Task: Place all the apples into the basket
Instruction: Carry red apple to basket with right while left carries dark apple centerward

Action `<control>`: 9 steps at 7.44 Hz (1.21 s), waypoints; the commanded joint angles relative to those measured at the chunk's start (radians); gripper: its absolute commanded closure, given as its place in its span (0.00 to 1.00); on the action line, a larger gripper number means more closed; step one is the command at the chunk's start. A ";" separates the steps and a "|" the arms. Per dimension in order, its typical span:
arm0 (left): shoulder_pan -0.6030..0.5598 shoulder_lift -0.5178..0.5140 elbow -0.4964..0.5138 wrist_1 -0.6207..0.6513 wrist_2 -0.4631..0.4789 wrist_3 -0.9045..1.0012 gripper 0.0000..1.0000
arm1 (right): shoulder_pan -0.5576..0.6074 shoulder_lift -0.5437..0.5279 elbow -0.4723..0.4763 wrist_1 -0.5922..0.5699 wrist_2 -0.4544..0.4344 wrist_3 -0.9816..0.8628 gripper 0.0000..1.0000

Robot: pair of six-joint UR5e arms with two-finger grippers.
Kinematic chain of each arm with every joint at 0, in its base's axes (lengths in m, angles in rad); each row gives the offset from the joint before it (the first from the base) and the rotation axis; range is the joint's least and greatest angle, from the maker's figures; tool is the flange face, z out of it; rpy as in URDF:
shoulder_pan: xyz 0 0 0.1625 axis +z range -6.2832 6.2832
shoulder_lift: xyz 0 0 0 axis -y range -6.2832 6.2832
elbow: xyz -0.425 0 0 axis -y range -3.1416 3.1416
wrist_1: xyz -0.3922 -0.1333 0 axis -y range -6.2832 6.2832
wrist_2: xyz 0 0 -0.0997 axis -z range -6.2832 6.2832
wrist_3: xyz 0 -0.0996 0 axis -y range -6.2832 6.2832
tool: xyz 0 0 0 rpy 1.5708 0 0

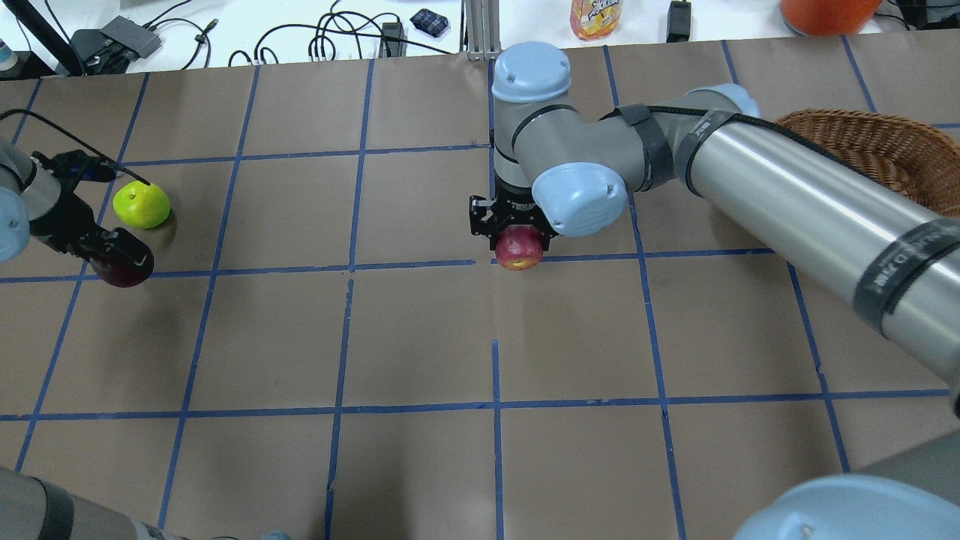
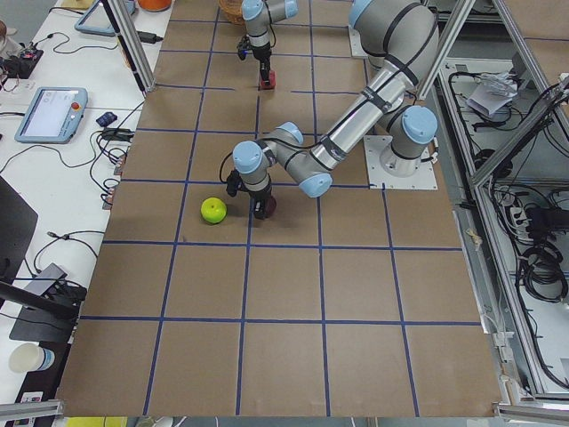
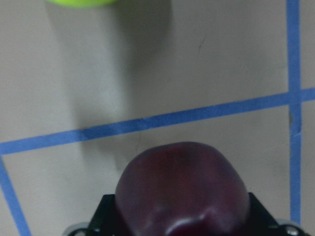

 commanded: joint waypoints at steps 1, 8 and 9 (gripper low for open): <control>-0.235 0.065 0.064 -0.118 -0.011 -0.228 0.73 | -0.137 -0.084 -0.074 0.129 -0.003 -0.022 1.00; -0.929 -0.138 -0.005 0.279 -0.100 -1.188 0.71 | -0.714 -0.083 -0.103 0.125 -0.117 -0.742 1.00; -0.930 -0.160 -0.003 0.308 -0.099 -1.187 0.71 | -0.785 -0.072 -0.099 0.100 -0.123 -0.867 1.00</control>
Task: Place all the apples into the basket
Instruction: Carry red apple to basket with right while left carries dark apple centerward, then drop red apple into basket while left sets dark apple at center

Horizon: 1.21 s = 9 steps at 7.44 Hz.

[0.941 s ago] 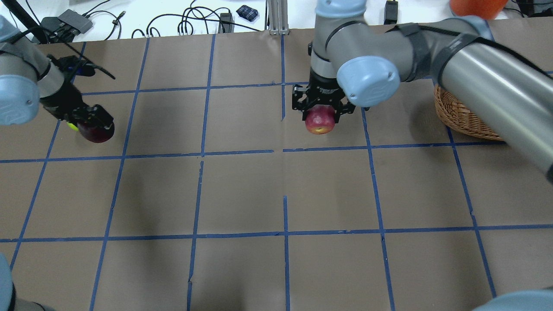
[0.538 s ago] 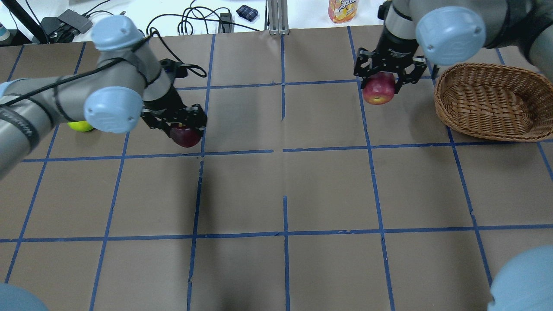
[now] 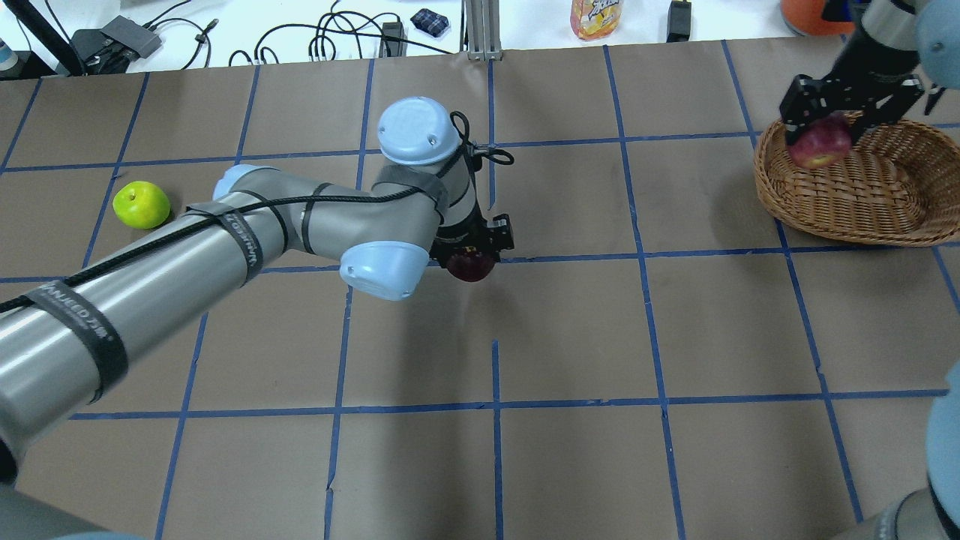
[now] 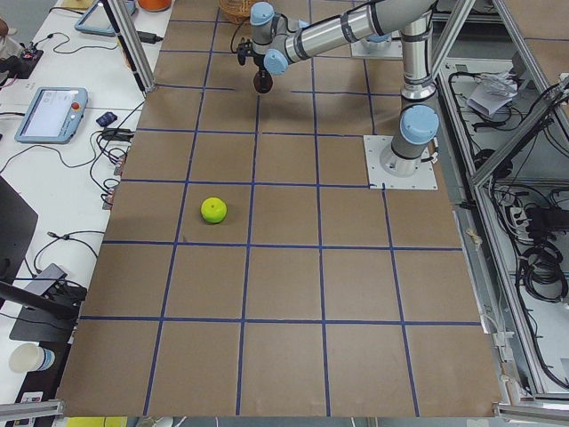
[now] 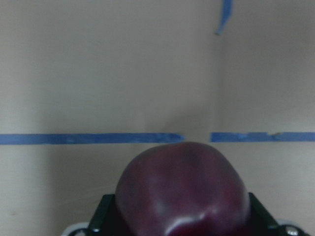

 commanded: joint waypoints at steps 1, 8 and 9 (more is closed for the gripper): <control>-0.027 -0.047 0.004 0.070 0.001 -0.041 0.59 | -0.151 0.042 0.002 -0.073 -0.021 -0.246 1.00; 0.295 0.168 0.147 -0.440 -0.036 0.221 0.00 | -0.227 0.226 0.001 -0.392 -0.029 -0.354 0.00; 0.424 0.183 0.146 -0.468 -0.036 0.382 0.00 | -0.226 0.216 0.001 -0.385 -0.029 -0.350 0.00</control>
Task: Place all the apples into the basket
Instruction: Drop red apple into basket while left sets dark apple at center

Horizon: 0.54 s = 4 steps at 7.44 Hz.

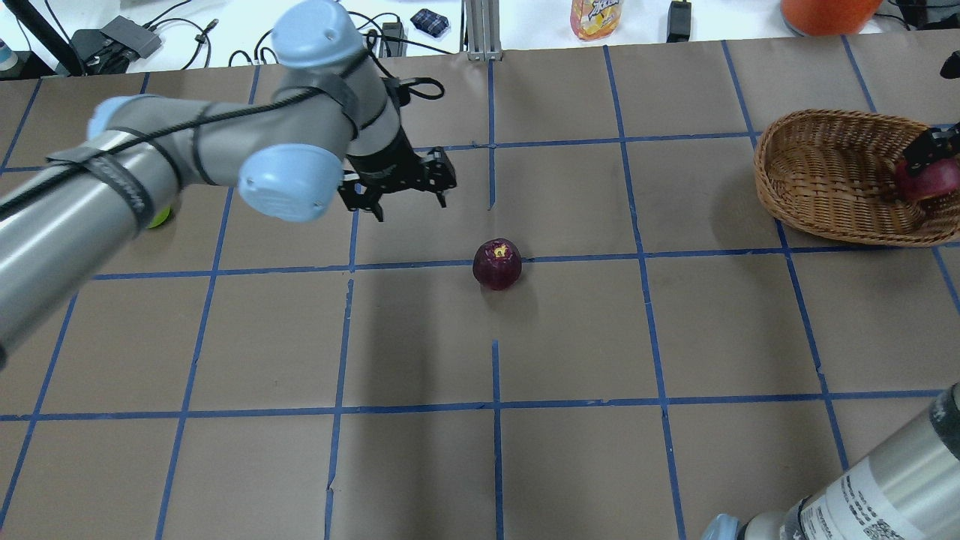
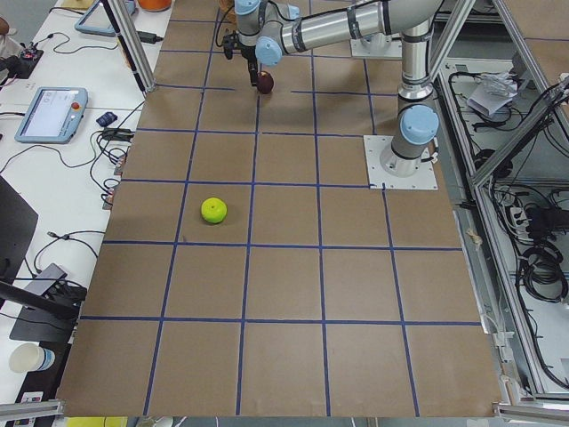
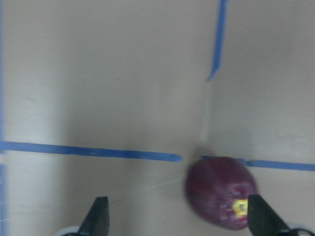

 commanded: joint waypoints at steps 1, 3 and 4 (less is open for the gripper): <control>0.277 0.019 0.016 -0.088 0.038 0.372 0.00 | 0.012 -0.023 0.000 0.006 -0.002 0.007 0.00; 0.473 -0.054 0.022 0.065 0.124 0.725 0.00 | 0.121 -0.116 0.000 0.171 -0.002 0.193 0.00; 0.525 -0.100 0.025 0.130 0.126 0.824 0.00 | 0.204 -0.176 0.000 0.258 -0.002 0.339 0.00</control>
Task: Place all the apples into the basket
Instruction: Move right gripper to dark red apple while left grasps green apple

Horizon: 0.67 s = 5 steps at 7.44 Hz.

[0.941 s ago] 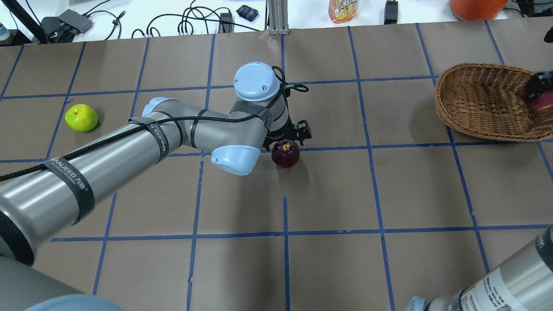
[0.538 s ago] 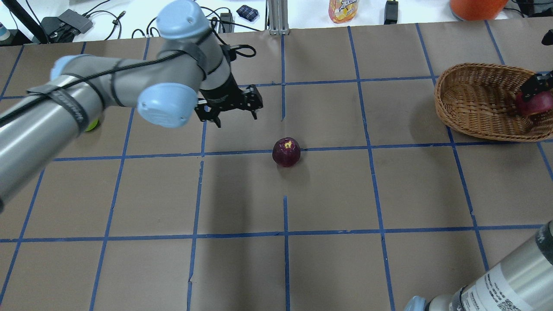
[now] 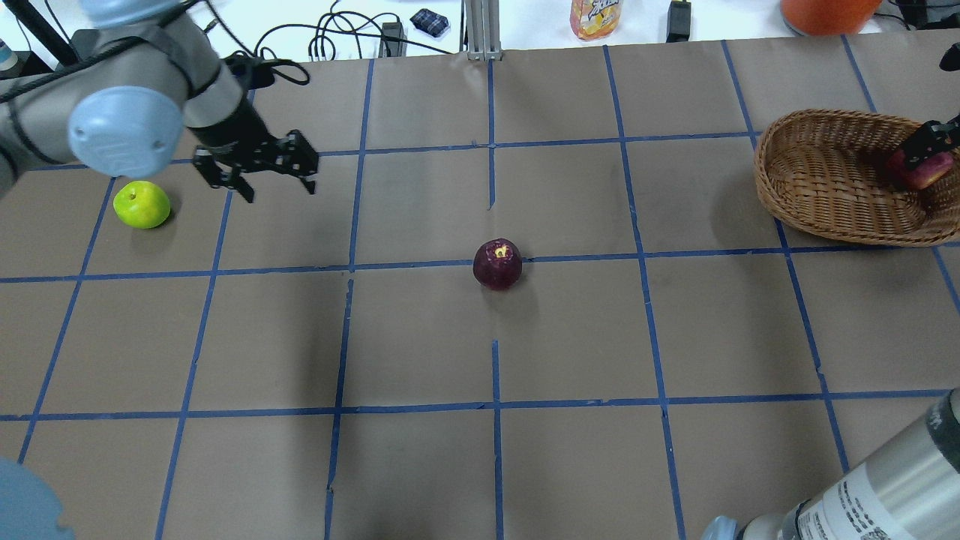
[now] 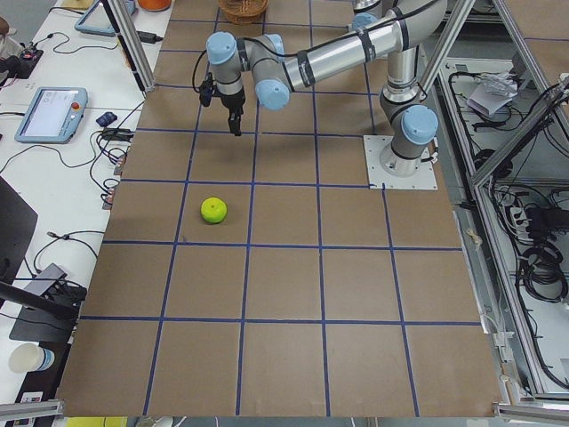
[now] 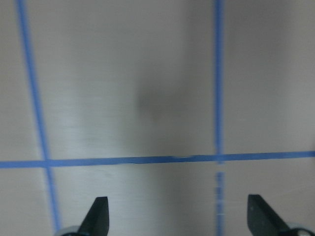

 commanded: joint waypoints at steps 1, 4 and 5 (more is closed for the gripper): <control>0.150 -0.104 0.006 0.110 0.004 0.199 0.00 | 0.189 -0.108 0.000 0.156 0.002 0.328 0.00; 0.175 -0.163 0.018 0.213 0.014 0.265 0.00 | 0.555 -0.107 0.011 0.194 0.053 0.706 0.00; 0.176 -0.188 0.053 0.215 0.013 0.268 0.00 | 0.640 -0.098 0.013 0.197 0.077 0.825 0.00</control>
